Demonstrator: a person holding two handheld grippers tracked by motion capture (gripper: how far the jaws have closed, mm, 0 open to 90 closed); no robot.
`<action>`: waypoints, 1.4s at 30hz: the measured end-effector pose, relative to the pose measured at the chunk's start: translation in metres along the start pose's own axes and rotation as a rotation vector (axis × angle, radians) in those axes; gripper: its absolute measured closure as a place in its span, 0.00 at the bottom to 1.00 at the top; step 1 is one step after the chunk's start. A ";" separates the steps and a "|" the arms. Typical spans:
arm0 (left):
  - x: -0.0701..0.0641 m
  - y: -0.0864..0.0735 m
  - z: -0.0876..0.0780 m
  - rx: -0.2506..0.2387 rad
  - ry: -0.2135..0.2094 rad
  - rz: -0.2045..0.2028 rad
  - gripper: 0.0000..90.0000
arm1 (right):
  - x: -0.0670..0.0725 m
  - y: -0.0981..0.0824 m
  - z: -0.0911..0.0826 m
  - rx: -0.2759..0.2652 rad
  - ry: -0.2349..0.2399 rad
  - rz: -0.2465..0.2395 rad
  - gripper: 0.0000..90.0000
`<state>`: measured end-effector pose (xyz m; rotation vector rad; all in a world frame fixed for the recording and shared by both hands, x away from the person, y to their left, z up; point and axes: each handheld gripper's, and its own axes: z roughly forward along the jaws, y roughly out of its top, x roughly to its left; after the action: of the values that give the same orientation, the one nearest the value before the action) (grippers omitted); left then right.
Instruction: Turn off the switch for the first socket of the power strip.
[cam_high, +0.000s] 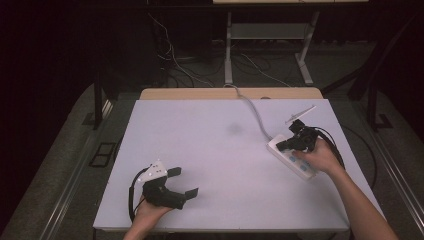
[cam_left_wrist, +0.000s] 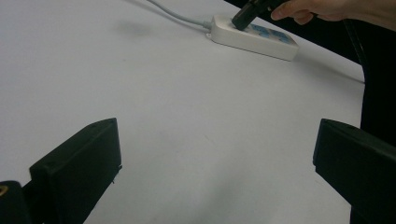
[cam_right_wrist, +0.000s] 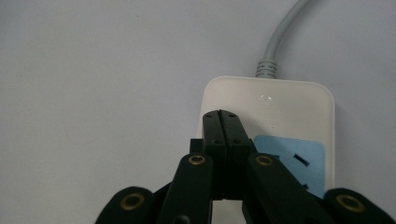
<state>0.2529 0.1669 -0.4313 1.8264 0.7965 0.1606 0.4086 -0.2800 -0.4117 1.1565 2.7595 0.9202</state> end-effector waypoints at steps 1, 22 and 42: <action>0.000 0.000 0.000 -0.001 0.000 0.000 0.00 | 0.001 0.000 0.000 0.004 -0.002 0.000 1.00; -0.002 0.000 -0.001 -0.010 -0.006 0.001 0.00 | 0.001 -0.008 -0.046 -0.094 -0.027 0.038 1.00; -0.002 0.000 -0.003 -0.021 -0.005 -0.005 0.00 | 0.030 -0.031 -0.079 -0.250 -0.054 0.114 0.62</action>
<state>0.2496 0.1680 -0.4293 1.8047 0.7932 0.1609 0.3483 -0.3181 -0.3560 1.2816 2.4690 1.1852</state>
